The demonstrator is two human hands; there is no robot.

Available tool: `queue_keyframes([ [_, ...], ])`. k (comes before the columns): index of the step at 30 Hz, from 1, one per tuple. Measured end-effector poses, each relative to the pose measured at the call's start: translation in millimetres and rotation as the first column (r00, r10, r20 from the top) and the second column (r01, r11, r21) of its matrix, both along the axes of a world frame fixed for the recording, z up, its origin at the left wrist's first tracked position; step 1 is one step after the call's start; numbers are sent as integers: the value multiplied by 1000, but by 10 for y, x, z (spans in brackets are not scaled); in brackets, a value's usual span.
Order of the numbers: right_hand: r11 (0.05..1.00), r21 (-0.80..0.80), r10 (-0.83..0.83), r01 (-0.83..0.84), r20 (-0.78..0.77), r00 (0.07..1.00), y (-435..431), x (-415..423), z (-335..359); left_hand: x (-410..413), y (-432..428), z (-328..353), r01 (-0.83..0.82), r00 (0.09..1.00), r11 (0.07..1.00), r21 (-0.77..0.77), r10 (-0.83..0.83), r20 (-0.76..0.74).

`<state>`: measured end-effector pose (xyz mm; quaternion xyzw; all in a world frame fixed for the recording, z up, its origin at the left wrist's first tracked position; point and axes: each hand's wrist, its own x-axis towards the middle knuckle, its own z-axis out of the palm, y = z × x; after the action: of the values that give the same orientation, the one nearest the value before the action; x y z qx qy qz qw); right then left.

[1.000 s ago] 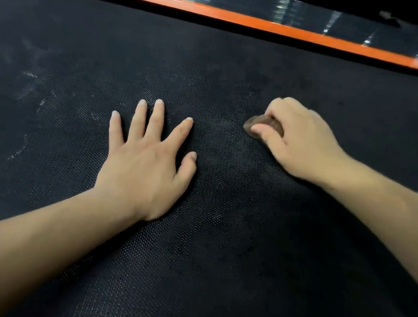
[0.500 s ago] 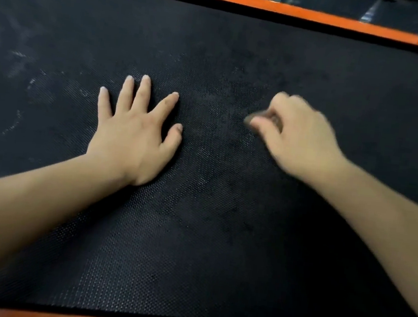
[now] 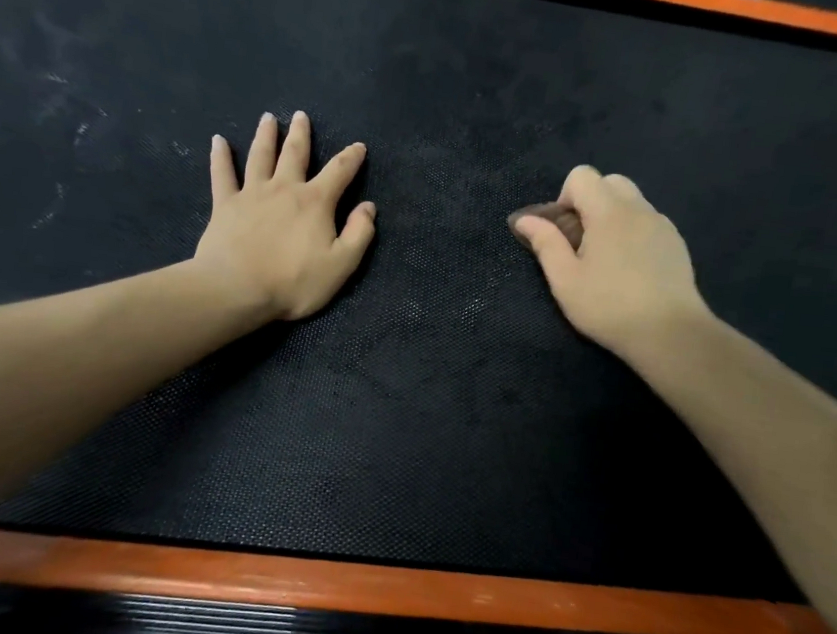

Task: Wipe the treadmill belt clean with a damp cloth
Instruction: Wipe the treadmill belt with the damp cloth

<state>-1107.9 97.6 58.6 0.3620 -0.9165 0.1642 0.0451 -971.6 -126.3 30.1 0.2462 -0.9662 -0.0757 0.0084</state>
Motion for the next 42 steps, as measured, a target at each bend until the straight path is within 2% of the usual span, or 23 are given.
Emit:
queue_keyframes([
  [2, 992, -23, 125, -127, -49, 991, 48, 367, -19, -9, 12, 3, 5, 1000, 1000, 1, -5, -8],
  [5, 920, -2, 392, -393, 60, 918, 307, 907, -29, 1, 22, 45, 0, 999, 1000, 28, 1, -33],
  [6, 899, 32, 436, -437, 47, 899, 378, 860, -24, 9, 34, 62, 4, 999, 999, 49, -2, -48],
  [8, 926, 76, 375, -370, -60, 925, 409, 518, -14, -12, 121, 103, 38, 996, 995, 94, -30, -80],
  [10, 990, 57, 136, -132, -79, 988, 381, 41, 13, -90, 299, 128, 98, 991, 986, 132, -86, -99],
  [12, 998, 23, -53, 54, -40, 998, 374, -120, -8, -192, 495, 117, 113, 991, 980, 164, -98, -95],
  [13, 999, 6, -41, 42, -66, 997, 386, -11, -23, -236, 562, 100, 98, 992, 981, 166, -84, -90],
  [14, 999, -4, 48, -48, -92, 995, 410, 178, -27, -268, 601, 72, 83, 994, 985, 148, -71, -88],
  [17, 926, 4, 377, -378, 45, 925, 553, 691, -39, -282, 631, 7, 70, 995, 996, 52, -66, -75],
  [18, 901, 34, 429, -432, 60, 901, 579, 631, -28, -279, 635, 4, 73, 995, 996, 41, -70, -69],
  [20, 935, 45, 353, -351, -41, 935, 505, 261, -22, -285, 644, 9, 81, 995, 996, 40, -79, -53],
  [22, 995, 9, 102, -102, -76, 992, 402, -285, -11, -286, 648, 12, 81, 996, 996, 41, -79, -33],
  [24, 995, -11, -102, 102, -44, 994, 354, -568, -33, -289, 654, 7, 80, 997, 996, 32, -80, -24],
  [26, 997, -31, -68, 66, -76, 995, 336, -359, -63, -298, 654, 2, 85, 996, 996, 24, -85, -26],
  [27, 999, -46, 19, -23, -91, 996, 346, -146, -63, -302, 654, 4, 86, 996, 996, 20, -85, -29],
  [29, 974, -47, 223, -224, -22, 975, 425, 230, -86, -297, 651, 9, 80, 996, 997, 11, -79, -32],
  [31, 949, -22, 315, -314, 15, 949, 437, 171, -59, -296, 662, 11, 82, 996, 997, 9, -82, -27],
  [33, 979, -21, 199, -200, -52, 979, 277, -235, -36, -304, 661, 6, 81, 997, 997, 8, -81, -20],
  [35, 1000, -20, 12, -13, -48, 999, 84, -718, -14, -306, 660, 1, 77, 997, 997, 12, -77, -17],
  [37, 996, -39, -83, 81, -45, 996, -54, -899, -40, -309, 658, 1, 75, 997, 997, 11, -75, -18],
  [39, 999, -23, -40, 38, -91, 995, -72, -666, -77, -309, 658, 5, 76, 997, 997, 13, -76, -16],
  [42, 988, -50, 148, -149, -29, 989, 45, -235, -92, -313, 664, 23, 77, 997, 997, 5, -76, -13],
])
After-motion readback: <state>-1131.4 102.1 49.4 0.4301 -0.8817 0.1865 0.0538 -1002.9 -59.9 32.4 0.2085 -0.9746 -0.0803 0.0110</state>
